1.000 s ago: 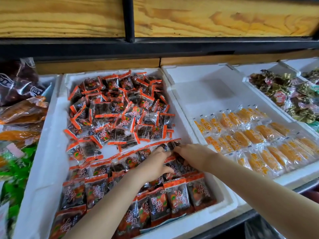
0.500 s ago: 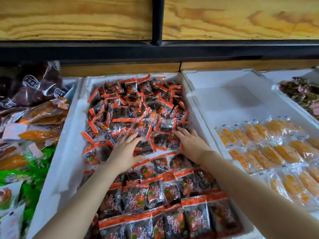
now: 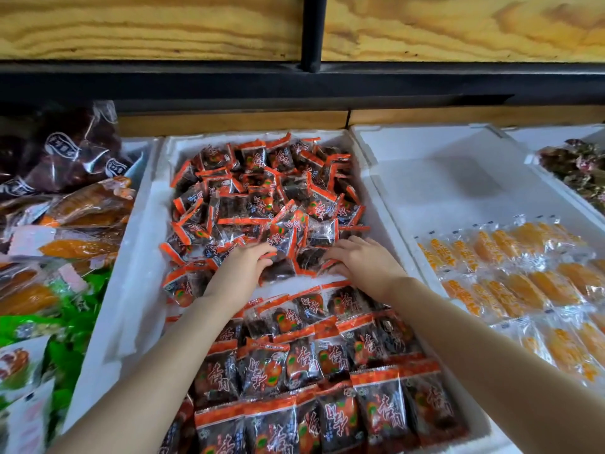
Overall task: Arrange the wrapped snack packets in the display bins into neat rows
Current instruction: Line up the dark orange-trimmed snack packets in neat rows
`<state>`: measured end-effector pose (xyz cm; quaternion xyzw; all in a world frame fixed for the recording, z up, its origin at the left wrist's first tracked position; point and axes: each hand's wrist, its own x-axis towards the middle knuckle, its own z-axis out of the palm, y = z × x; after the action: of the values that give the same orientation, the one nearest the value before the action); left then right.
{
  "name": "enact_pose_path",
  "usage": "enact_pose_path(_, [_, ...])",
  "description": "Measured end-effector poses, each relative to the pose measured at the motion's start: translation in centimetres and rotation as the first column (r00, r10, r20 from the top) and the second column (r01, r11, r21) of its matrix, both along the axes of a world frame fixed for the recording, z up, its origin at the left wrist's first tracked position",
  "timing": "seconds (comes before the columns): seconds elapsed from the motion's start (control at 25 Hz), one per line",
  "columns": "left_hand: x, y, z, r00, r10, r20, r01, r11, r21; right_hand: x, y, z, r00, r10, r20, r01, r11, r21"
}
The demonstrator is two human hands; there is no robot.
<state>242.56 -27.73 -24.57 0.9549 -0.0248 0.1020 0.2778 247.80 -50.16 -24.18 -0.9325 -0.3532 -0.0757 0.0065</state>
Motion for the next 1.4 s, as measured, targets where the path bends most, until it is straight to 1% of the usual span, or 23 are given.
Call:
enact_pose_path(0.08, [-0.7,0.0,0.6,0.991,0.038,0.127,-0.037,0.999,-0.013,-0.6,-0.2,1.2,0.997,-0.070,0.013,0.068,0.993,0.094])
enact_pose_path(0.16, [-1.5,0.2,1.5,0.970,0.053,0.238,-0.049,0.998,-0.024,-1.8,-0.6,2.9,0.988,-0.155,0.013,0.149,0.966,0.210])
enact_pose_path(0.2, [-2.0,0.1,2.0,0.959,0.056,0.278,-0.052,0.998,-0.021,-2.6,-0.8,3.7,0.984,-0.176,-0.032,0.178,0.947,0.268])
enact_pose_path(0.24, [-2.4,-0.1,2.6,0.949,0.063,0.310,-0.060,0.998,-0.019,-3.6,-0.9,4.4,0.979,-0.165,-0.116,0.194,0.929,0.315])
enact_pose_path(0.28, [-2.9,-0.3,3.1,0.938,0.074,0.338,-0.070,0.997,-0.024,-4.6,-0.9,5.0,0.968,-0.120,-0.223,0.191,0.924,0.332])
enact_pose_path(0.32, [-3.3,-0.6,3.7,0.930,0.079,0.359,-0.073,0.997,-0.030,-5.6,-0.7,5.2,0.950,-0.049,-0.310,0.146,0.944,0.297])
enact_pose_path(0.4, [-4.3,-1.5,4.5,0.927,0.053,0.372,-0.041,0.998,-0.040,-6.8,-0.2,4.6,0.922,0.052,-0.384,0.011,0.987,0.161])
enact_pose_path(0.48, [-5.4,-2.2,4.6,0.934,0.010,0.356,0.012,0.998,-0.062,-7.1,0.4,3.0,0.905,0.064,-0.421,-0.051,0.998,0.044])
enact_pose_path(0.52, [-5.9,-2.4,4.5,0.941,-0.003,0.338,0.030,0.997,-0.074,-7.0,0.6,2.1,0.897,0.056,-0.439,-0.050,0.998,0.025])
enact_pose_path(0.64, [-7.1,-2.6,4.0,0.957,-0.014,0.289,0.050,0.992,-0.117,-7.0,0.8,0.2,0.901,0.029,-0.433,-0.012,0.999,0.041])
enact_pose_path(0.72, [-7.7,-2.6,3.7,0.963,-0.015,0.268,0.053,0.989,-0.135,-7.1,0.8,-0.4,0.901,-0.009,-0.434,0.037,0.998,0.057])
enact_pose_path(0.8, [-8.2,-2.8,3.6,0.972,-0.019,0.234,0.054,0.988,-0.146,-7.5,0.9,-0.2,0.908,-0.016,-0.419,0.049,0.997,0.067])
enact_pose_path(0.88, [-8.7,-3.0,3.5,0.980,-0.022,0.196,0.055,0.985,-0.165,-7.9,0.9,0.2,0.926,-0.001,-0.378,0.058,0.989,0.138])
enact_pose_path(0.92, [-8.9,-3.1,3.5,0.983,-0.026,0.181,0.059,0.982,-0.180,-8.2,1.0,0.7,0.925,0.005,-0.379,0.089,0.969,0.230])
enact_pose_path(0.96, [-9.1,-3.1,3.6,0.986,-0.036,0.163,0.069,0.977,-0.200,-8.8,0.9,1.4,0.910,0.021,-0.413,0.139,0.925,0.354])
enact_pose_path(1.0, [-9.3,-3.2,3.8,0.989,-0.054,0.139,0.085,0.970,-0.226,-9.4,1.0,2.1,0.876,0.062,-0.478,0.200,0.855,0.479])
enact_pose_path(1.04, [-9.5,-3.4,4.0,0.991,-0.082,0.110,0.108,0.958,-0.266,-10.1,1.2,2.7,0.827,0.132,-0.547,0.252,0.783,0.569])
enact_pose_path(1.08, [-9.7,-3.6,4.2,0.990,-0.118,0.083,0.138,0.940,-0.311,-10.9,1.4,3.3,0.780,0.196,-0.595,0.276,0.745,0.607])
enact_pose_path(1.16, [-10.0,-4.2,4.5,0.981,-0.187,0.042,0.189,0.911,-0.367,-12.0,1.6,3.8,0.751,0.219,-0.623,0.247,0.782,0.572])
enact_pose_path(1.2, [-10.1,-4.3,4.4,0.977,-0.211,0.031,0.207,0.905,-0.372,-12.2,1.6,3.9,0.764,0.191,-0.616,0.235,0.807,0.542])
enact_pose_path(1.24, [-10.2,-4.2,4.3,0.976,-0.218,0.023,0.211,0.903,-0.373,-12.1,1.5,3.9,0.783,0.145,-0.605,0.256,0.811,0.526])
enact_pose_path(1.32, [-10.3,-3.1,3.5,0.981,-0.194,-0.009,0.181,0.928,-0.326,-11.7,1.2,3.9,0.792,0.069,-0.607,0.352,0.760,0.546])
enact_pose_path(1.4, [-10.6,-1.7,2.3,0.974,-0.194,-0.117,0.170,0.967,-0.188,-11.3,1.0,3.7,0.773,0.018,-0.635,0.434,0.715,0.548])
